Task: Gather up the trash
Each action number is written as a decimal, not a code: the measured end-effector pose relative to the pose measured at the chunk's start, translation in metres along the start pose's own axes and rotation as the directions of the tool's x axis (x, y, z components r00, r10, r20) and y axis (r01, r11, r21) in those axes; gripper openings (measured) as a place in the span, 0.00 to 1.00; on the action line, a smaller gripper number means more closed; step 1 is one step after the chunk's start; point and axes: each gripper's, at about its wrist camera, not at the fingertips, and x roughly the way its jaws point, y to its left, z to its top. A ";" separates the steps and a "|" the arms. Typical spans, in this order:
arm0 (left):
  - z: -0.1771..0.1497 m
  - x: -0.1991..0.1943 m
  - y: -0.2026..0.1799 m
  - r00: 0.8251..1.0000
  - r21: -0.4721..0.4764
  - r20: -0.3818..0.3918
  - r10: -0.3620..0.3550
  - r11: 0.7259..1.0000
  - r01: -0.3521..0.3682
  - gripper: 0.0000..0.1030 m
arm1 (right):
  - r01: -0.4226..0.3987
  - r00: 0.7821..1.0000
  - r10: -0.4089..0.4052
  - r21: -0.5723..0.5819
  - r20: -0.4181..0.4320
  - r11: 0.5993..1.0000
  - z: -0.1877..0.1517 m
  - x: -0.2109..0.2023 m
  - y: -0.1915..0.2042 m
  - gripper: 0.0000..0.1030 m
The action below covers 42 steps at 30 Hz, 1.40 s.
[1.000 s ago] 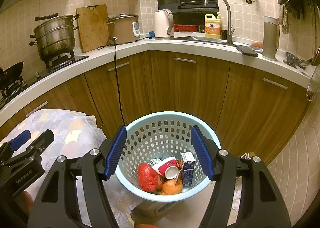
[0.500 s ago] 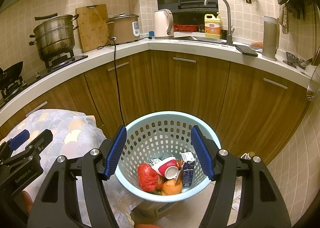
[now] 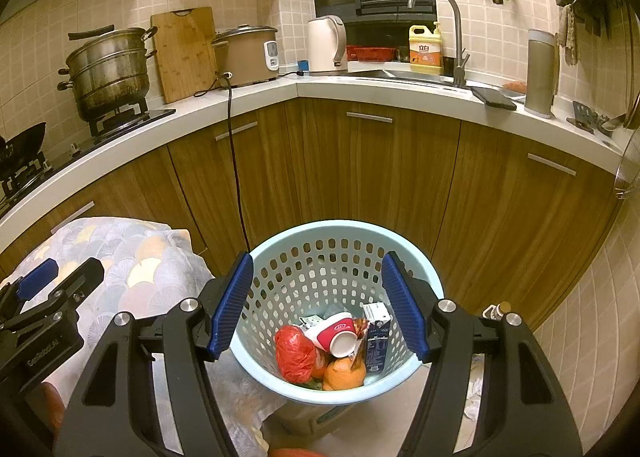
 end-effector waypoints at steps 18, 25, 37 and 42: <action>0.000 0.000 0.003 1.000 -0.002 0.000 -0.006 1.000 0.006 0.84 | 0.001 1.000 -0.001 -0.001 -0.001 1.000 0.000 0.000 0.001 0.61; 0.000 -0.001 0.003 1.000 -0.005 0.007 0.002 1.000 -0.002 0.84 | 0.000 1.000 0.000 0.000 -0.003 1.000 -0.001 0.000 0.001 0.61; 0.002 -0.007 0.003 0.999 0.012 0.037 0.014 1.000 -0.014 0.84 | 0.001 1.000 -0.001 -0.004 -0.006 1.000 -0.003 0.000 0.003 0.61; 0.003 -0.003 0.008 1.000 -0.009 0.006 0.002 1.000 -0.002 0.87 | 0.000 1.000 0.000 -0.002 -0.005 1.000 -0.002 0.000 0.003 0.61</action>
